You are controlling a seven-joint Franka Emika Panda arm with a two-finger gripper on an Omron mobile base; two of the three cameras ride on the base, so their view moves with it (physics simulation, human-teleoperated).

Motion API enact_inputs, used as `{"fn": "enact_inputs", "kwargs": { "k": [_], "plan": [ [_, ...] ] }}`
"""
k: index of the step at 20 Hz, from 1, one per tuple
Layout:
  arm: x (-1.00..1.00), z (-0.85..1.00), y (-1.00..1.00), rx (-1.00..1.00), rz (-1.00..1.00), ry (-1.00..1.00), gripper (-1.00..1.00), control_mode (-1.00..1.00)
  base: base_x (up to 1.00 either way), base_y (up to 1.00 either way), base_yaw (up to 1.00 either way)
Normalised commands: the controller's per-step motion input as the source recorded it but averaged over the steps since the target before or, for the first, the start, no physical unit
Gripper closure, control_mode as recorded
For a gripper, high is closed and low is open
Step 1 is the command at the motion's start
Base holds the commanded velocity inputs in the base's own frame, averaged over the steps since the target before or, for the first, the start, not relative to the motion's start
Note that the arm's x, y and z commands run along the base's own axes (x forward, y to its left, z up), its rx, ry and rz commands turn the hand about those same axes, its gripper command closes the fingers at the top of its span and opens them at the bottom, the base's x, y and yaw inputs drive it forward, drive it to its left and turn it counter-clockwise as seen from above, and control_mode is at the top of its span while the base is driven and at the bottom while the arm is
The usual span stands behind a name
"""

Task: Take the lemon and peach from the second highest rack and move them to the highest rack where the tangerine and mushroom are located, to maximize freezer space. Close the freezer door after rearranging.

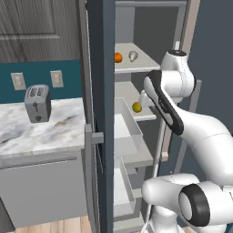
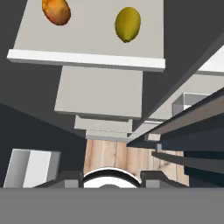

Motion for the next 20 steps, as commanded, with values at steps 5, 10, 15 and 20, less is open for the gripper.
{"fn": "enact_inputs", "kwargs": {
  "k": [5,10,15,20],
  "plan": [
    [0.00,0.00,0.00,0.00,0.00,0.00,-1.00,1.00,-0.17,0.00,0.00],
    [0.00,0.00,0.00,0.00,0.00,0.00,-1.00,1.00,-0.30,-0.01,-0.01],
    [0.00,0.00,0.00,0.00,0.00,0.00,-1.00,1.00,-0.10,-0.18,0.02],
    [0.00,0.00,0.00,0.00,0.00,0.00,-1.00,1.00,0.00,-0.25,0.22]
  ]
}}
